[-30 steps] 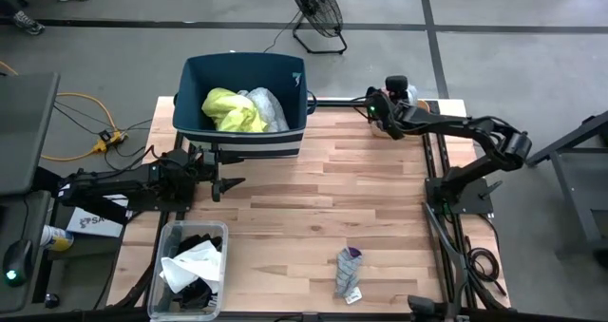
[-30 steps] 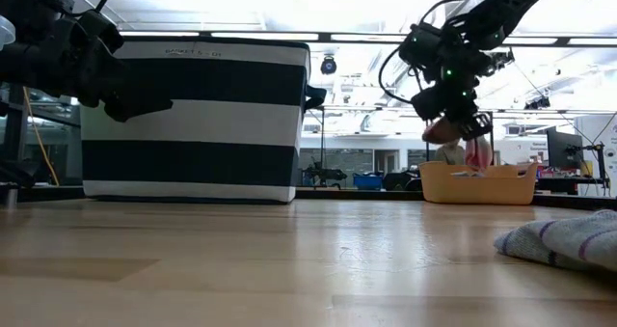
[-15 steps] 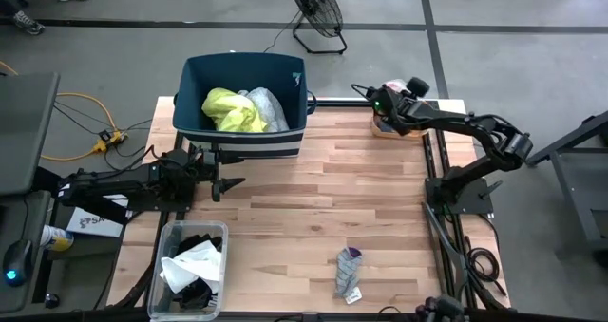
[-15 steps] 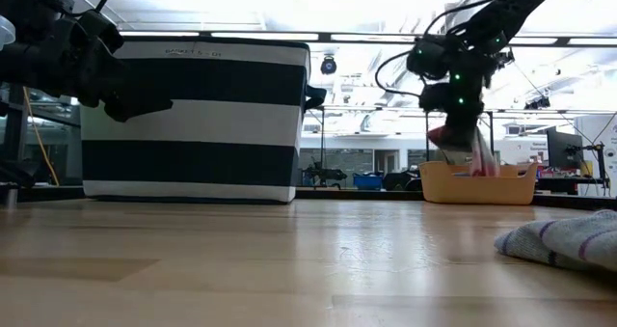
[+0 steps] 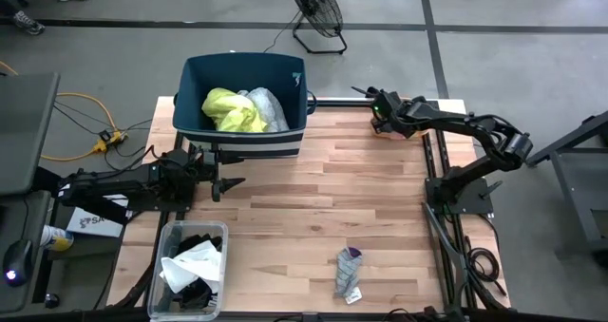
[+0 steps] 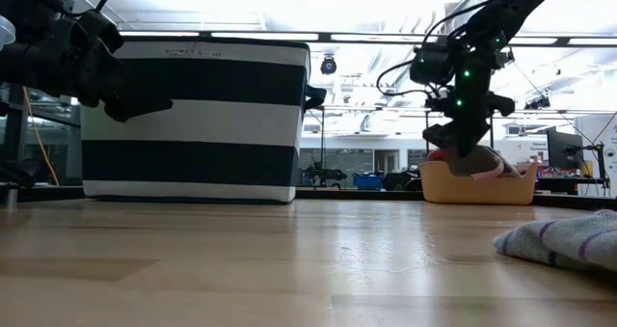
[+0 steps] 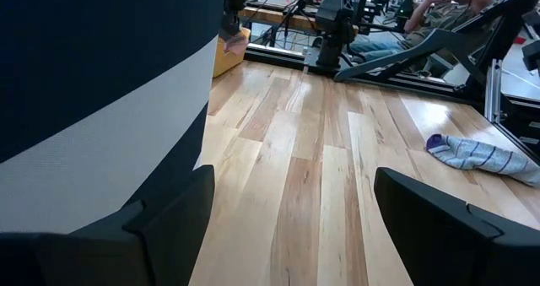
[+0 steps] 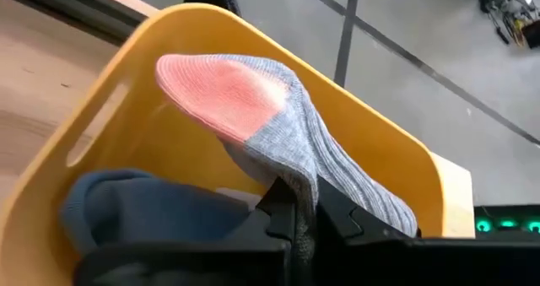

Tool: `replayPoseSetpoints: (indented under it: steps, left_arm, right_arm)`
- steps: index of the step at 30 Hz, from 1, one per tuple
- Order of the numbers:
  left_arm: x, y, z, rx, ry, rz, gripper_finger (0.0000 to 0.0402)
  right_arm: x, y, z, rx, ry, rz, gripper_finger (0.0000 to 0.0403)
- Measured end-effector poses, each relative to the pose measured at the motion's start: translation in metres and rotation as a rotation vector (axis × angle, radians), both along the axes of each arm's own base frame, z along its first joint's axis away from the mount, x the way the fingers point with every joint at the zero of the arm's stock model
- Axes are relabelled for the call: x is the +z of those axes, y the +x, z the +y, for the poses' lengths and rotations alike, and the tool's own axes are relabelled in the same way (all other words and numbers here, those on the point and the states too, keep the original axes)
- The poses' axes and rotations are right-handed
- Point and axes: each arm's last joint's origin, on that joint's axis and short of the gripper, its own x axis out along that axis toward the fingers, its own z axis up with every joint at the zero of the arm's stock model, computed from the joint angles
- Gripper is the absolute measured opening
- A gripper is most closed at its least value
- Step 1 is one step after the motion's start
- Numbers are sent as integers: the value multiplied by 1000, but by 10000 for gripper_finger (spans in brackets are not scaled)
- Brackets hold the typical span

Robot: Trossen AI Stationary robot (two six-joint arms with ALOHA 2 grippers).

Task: Pick & Place Cloths
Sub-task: Put the pink sock into the orange bin

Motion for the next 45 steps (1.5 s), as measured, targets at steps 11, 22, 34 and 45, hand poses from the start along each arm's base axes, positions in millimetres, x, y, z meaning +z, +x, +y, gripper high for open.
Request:
replayPoseSetpoints:
  steps: [11, 22, 34, 45]
  left_arm:
    - [0, 0, 0, 0, 0, 0, 321]
    - [0, 0, 0, 0, 0, 0, 321]
    - [0, 0, 0, 0, 0, 0, 321]
    - [0, 0, 0, 0, 0, 0, 321]
  right_arm:
    - [-4, -24, -15, -91, 114, -40, 5]
    - [-22, -26, -27, -10, 222, -76, 5]
    - [-52, -6, -39, 80, 259, -96, 5]
    - [-51, -6, -37, 53, 244, -81, 39]
